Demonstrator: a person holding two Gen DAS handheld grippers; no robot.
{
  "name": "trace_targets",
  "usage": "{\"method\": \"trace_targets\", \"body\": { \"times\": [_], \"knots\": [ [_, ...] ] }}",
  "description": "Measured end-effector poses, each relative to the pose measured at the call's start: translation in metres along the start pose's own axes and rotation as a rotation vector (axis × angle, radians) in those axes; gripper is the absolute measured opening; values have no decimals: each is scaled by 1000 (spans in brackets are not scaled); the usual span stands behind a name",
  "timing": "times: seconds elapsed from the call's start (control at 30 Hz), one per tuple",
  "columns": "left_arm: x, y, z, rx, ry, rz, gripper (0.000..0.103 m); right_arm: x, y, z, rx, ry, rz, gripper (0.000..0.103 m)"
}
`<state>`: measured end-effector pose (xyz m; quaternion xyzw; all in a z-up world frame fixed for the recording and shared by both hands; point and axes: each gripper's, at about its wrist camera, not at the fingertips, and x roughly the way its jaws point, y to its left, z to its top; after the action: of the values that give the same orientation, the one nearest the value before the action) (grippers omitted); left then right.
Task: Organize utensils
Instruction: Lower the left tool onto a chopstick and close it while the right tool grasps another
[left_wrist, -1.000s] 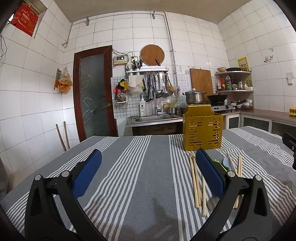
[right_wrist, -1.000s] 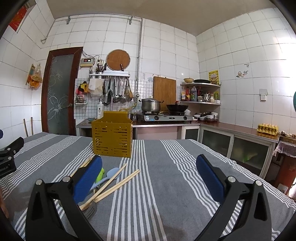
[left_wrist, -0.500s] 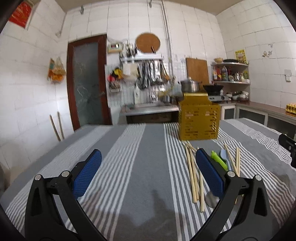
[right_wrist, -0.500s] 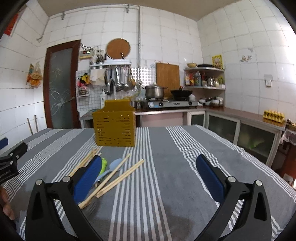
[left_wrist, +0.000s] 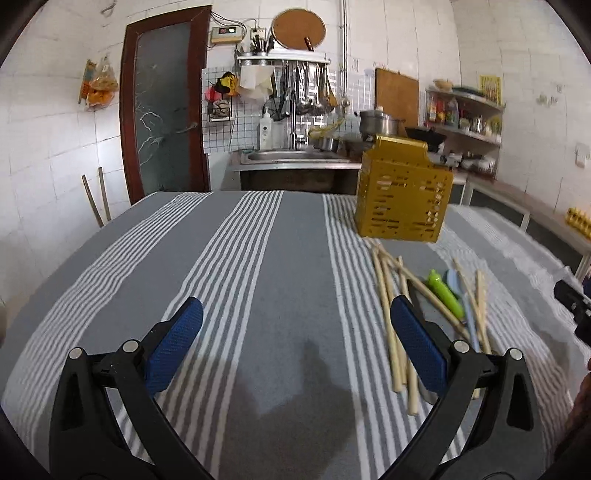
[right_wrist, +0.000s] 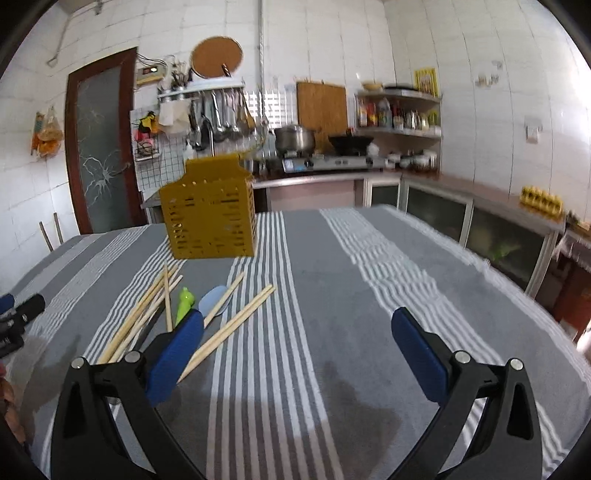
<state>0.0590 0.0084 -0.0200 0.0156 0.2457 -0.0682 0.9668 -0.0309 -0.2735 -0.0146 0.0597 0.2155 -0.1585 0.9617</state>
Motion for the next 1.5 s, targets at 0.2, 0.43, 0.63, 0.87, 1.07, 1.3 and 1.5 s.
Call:
{"method": "trace_targets", "body": {
  "times": [0.2, 0.43, 0.63, 0.87, 1.07, 1.3, 1.5],
  "knots": [
    [13, -9, 24, 16, 47, -46, 98, 28, -1, 9, 28, 77, -58, 99],
    [57, -31, 40, 101, 137, -98, 98, 64, 13, 21, -7, 167, -145, 99],
    [105, -38, 48, 95, 215, -110, 97, 97, 21, 24, 13, 240, -166, 99],
    [153, -55, 52, 132, 307, -137, 95, 122, 27, 22, 35, 305, -207, 99],
    [176, -65, 50, 162, 354, -134, 95, 138, 30, 18, 37, 361, -244, 99],
    [190, -68, 49, 155, 386, -132, 95, 150, 27, 18, 65, 395, -245, 99],
    [192, -63, 49, 131, 391, -129, 95, 153, 27, 15, 104, 411, -244, 98]
  ]
}}
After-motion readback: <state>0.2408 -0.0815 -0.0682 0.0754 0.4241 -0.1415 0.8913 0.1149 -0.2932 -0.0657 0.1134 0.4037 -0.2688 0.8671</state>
